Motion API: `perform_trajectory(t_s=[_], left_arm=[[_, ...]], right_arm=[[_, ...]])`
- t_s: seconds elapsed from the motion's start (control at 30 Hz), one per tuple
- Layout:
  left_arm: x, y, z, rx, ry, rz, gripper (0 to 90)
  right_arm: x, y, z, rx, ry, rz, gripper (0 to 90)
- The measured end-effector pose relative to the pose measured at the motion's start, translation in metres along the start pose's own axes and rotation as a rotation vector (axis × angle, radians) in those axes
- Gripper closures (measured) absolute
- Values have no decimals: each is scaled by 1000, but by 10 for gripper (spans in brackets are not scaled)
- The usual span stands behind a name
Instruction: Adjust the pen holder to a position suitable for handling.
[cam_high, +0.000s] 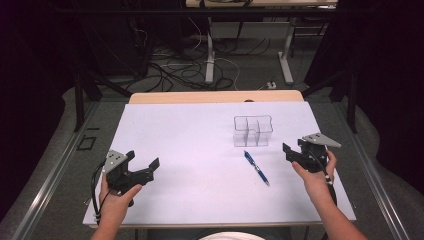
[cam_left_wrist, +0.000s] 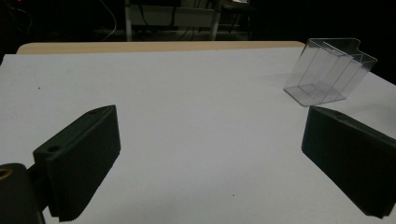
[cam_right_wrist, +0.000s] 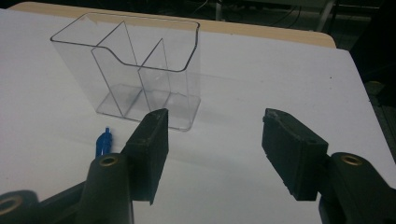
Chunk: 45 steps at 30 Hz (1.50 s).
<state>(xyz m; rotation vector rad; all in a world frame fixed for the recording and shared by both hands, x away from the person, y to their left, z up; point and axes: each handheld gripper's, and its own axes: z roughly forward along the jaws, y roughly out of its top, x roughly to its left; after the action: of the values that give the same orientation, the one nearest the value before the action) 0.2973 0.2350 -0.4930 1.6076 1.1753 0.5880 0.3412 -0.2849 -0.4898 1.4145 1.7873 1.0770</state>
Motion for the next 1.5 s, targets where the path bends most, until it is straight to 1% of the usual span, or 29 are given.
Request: perform_trajectory(t_s=[0.07, 0.1, 0.17, 0.2, 0.23, 0.37, 0.43, 0.47, 0.5, 0.57, 0.6, 0.63, 0.7, 0.87, 0.9, 0.93, 0.97, 1.03, 1.07, 1.1, 1.13, 1.17, 1.2, 1.23, 1.27, 1.33, 1.4, 1.43, 1.5], left_arm=[[0, 0, 1, 2, 3, 0, 49], [0, 0, 1, 2, 3, 0, 50], [1, -1, 1, 3, 3, -3, 53], [1, -1, 1, 4, 4, -3, 56], [1, -1, 1, 9, 4, -2, 57], [1, -1, 1, 12, 2, 0, 61], [1, -1, 2, 15, 1, 3, 62], [1, -2, 2, 18, 2, 6, 64], [1, -2, 2, 18, 2, 6, 65], [1, -2, 2, 19, 2, 7, 66], [1, -2, 2, 24, 2, 12, 67], [0, -2, 2, 26, 2, 9, 67], [1, -2, 2, 30, 1, 11, 67], [1, -3, 3, 21, 5, 1, 70], [1, -3, 3, 21, 6, -2, 70], [2, -3, 3, 23, 7, -6, 70], [2, -3, 3, 24, 10, -9, 74], [4, -4, 3, 27, 11, -14, 75], [6, -4, 3, 25, 18, -34, 79], [6, -4, 3, 25, 18, -34, 83], [7, -5, 4, 26, 18, -44, 84], [8, -5, 4, 29, 20, -52, 84], [9, -5, 4, 28, 24, -54, 85], [12, -5, 3, 30, 26, -56, 88], [11, -5, 3, 27, 25, -59, 89], [12, -5, 3, 25, 28, -56, 89], [13, -4, 2, 23, 28, -54, 89], [14, -4, 2, 24, 27, -51, 89], [13, -4, 3, 25, 28, -55, 89]], right_arm=[[-1, 3, 3, 6, 12, -6, 428], [-2, 5, 4, 9, 15, -22, 432], [-1, 7, 6, 6, 18, -19, 437], [-1, 11, 9, 17, 34, -24, 437], [-2, 13, 11, 22, 30, -41, 436], [-3, 21, 17, 27, 25, -61, 432], [-6, 28, 23, 29, 57, -72, 463], [-5, 30, 26, 26, 71, -66, 468], [-6, 32, 27, 30, 81, -80, 478], [-5, 34, 29, 35, 89, -88, 484], [-6, 38, 33, 42, 90, -105, 496], [-6, 40, 35, 44, 91, -106, 523], [-7, 43, 40, 53, 94, -97, 557], [-12, 49, 54, 92, 74, -77, 633], [-12, 49, 54, 92, 74, -77, 633], [-14, 49, 56, 102, 71, -70, 653], [-16, 50, 61, 113, 71, -47, 691], [-18, 49, 67, 135, 62, -52, 747], [-18, 49, 70, 141, 71, -39, 771], [-20, 49, 72, 134, 80, -48, 797], [-20, 48, 75, 136, 84, -43, 823], [-20, 48, 75, 136, 84, -43, 823], [-21, 47, 81, 139, 96, -35, 863], [-21, 47, 83, 125, 107, -33, 886], [-20, 47, 85, 111, 108, -37, 900], [-18, 47, 87, 108, 109, -32, 900], [-16, 45, 93, 107, 124, -28, 900], [-13, 44, 98, 104, 124, -53, 900], [-11, 42, 103, 116, 120, -55, 900]])
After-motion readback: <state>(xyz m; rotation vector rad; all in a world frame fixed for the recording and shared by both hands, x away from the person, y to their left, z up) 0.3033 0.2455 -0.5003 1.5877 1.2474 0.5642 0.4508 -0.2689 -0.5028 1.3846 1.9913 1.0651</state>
